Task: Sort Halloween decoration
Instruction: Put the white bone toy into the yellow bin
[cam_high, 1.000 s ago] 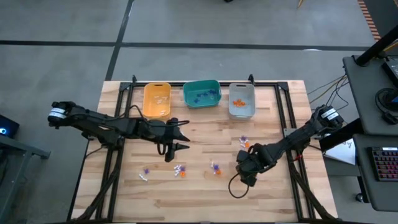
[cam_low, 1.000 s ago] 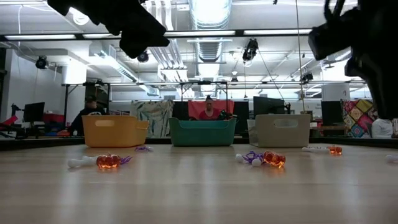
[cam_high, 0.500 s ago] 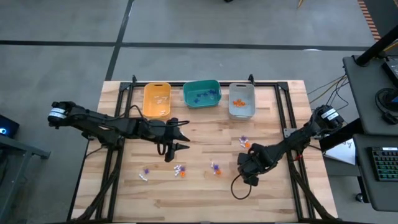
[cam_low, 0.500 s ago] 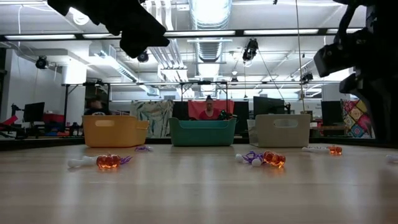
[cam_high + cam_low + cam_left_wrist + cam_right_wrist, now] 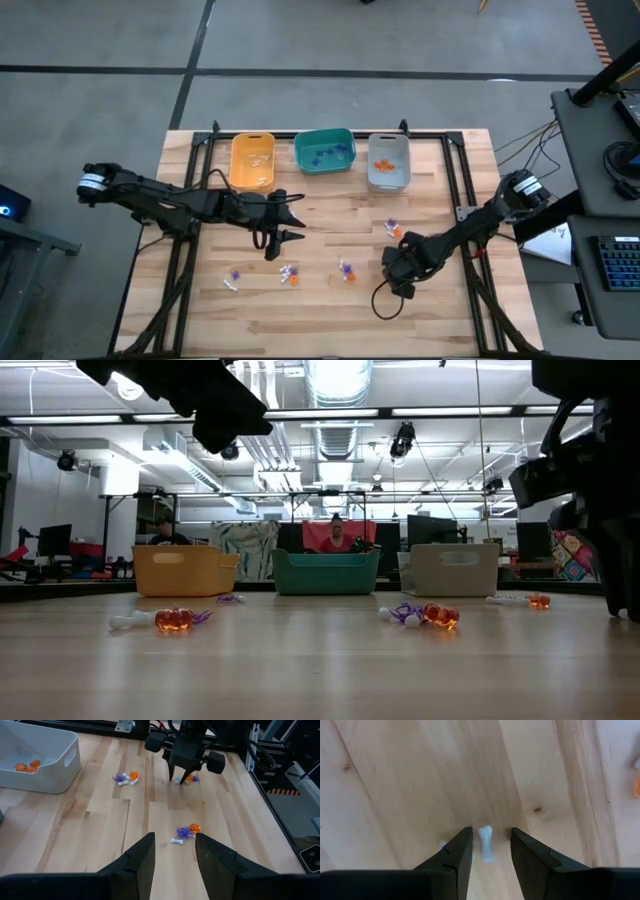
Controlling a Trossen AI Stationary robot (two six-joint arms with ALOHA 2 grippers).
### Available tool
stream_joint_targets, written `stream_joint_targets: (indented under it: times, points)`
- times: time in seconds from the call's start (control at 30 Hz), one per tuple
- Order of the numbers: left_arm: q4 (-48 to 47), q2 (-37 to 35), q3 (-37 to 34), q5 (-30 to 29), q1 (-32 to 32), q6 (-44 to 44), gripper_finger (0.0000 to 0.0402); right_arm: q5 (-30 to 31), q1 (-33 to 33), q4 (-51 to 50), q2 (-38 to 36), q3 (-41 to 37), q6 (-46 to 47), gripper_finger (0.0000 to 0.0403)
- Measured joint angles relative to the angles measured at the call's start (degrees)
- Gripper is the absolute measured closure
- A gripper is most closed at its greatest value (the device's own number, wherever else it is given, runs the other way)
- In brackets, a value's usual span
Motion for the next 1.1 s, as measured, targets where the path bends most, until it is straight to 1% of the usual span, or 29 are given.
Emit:
stream_joint_targets:
  times: [0.13, 0.27, 0.57, 0.67, 0.73, 0.9, 1.0, 1.1]
  points:
    - [0.0, 0.0, 0.0, 0.0, 0.0, 0.0, 0.0278, 0.3, 0.0, 0.1, 1.3, 0.2, -0.4, 0.0284]
    - [0.0, 0.0, 0.0, 0.0, 0.0, 0.0, 0.0278, 0.9, 0.0, 0.4, 1.7, 0.2, -0.5, 0.0299]
    - [0.1, 0.0, 0.0, 0.0, 0.0, 0.0, 0.0278, 0.8, 0.0, 1.6, 1.6, 0.1, -1.1, 0.0366]
    - [0.1, 0.0, 0.0, -1.3, 0.0, 0.0, 0.0278, 1.0, -0.1, 1.5, 1.2, 0.2, -1.4, 0.0386]
    - [0.1, 0.0, 0.0, -2.0, 0.0, 0.0, 0.0278, 1.4, -0.1, 1.4, 0.6, 0.5, -1.7, 0.0391]
    - [0.2, 0.0, 0.0, -2.3, 0.0, 1.2, 0.0278, 6.4, -0.6, 1.2, -2.1, 1.8, -1.9, 0.0394]
    - [0.4, 0.0, 0.0, -2.3, 0.0, 2.2, 0.0278, 7.9, -1.6, 2.2, -4.2, 2.6, -2.5, 0.0394]
    - [0.3, 0.0, 0.0, -2.4, 0.0, 3.7, 0.0278, 10.9, -3.4, 5.7, -6.0, 2.9, -5.0, 0.0394]
